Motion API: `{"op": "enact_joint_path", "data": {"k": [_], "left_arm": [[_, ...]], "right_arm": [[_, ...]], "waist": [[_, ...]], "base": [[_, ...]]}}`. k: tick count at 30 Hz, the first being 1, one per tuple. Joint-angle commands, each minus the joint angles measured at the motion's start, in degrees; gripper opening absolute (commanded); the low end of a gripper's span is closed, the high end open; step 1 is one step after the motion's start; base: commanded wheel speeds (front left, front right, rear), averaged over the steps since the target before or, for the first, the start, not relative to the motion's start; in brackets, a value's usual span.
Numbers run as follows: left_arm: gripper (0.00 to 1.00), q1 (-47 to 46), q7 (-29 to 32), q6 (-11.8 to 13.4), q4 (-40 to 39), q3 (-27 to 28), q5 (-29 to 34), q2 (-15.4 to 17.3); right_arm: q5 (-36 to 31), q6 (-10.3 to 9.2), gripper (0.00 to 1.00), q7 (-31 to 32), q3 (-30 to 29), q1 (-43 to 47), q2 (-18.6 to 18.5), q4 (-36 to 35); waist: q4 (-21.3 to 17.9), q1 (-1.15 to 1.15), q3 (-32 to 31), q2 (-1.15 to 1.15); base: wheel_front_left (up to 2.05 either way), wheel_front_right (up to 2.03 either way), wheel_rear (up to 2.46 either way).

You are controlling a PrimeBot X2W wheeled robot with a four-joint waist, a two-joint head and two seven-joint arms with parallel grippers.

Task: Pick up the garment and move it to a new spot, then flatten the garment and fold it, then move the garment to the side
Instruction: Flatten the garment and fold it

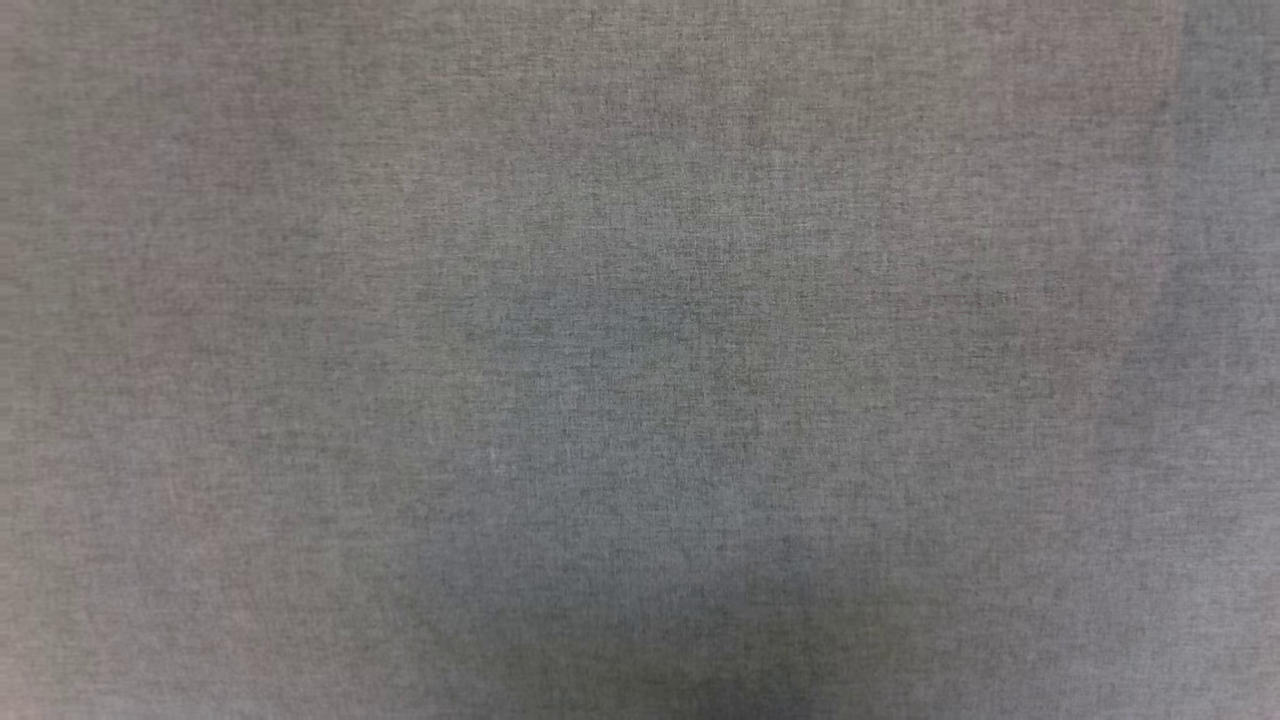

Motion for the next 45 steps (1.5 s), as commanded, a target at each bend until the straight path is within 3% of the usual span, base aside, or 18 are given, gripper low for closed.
{"op": "enact_joint_path", "data": {"k": [1,11,20,28,35,45], "left_arm": [[0.00,3.2,-0.6,0.3,-0.6,-0.2,0.2,-0.5],[0.00,28.9,-0.8,2.4,-11.6,3.6,-0.9,-4.4],[0.00,51.4,-0.8,3.0,-13.8,3.1,-2.3,-7.1],[0.00,66.1,-0.5,3.0,-13.2,2.3,-5.1,-6.2],[0.00,74.7,2.0,3.5,-15.6,2.3,-8.1,-5.4],[0.00,86.8,9.9,4.0,-23.6,-0.3,-10.9,-2.7]], "right_arm": [[1.4,-0.10,0.00,-1.0,0.1,2.4,0.4,0.8],[6.9,-0.10,0.00,-3.5,5.2,16.5,0.8,2.2],[15.9,-0.10,0.00,-1.0,12.3,33.2,-1.7,-1.3],[23.9,-0.10,0.00,0.8,15.9,45.5,-5.7,-4.1],[29.0,-0.10,0.00,1.4,15.3,54.0,-6.8,-4.6],[36.4,-0.10,0.00,6.2,16.0,67.1,-9.2,-10.4]], "waist": [[0.5,-0.01,-1.5,0.00],[1.8,-0.01,-9.7,0.00],[3.8,-0.01,-19.4,0.00],[5.5,-0.01,-26.8,0.00],[6.6,-0.01,-31.9,0.00],[5.9,-0.01,-38.8,0.00]], "base": [[0.00,0.00,0.00],[0.00,0.00,0.00],[0.00,0.00,0.00],[0.00,0.00,0.00],[0.00,0.00,0.00],[0.00,0.00,0.00]]}}
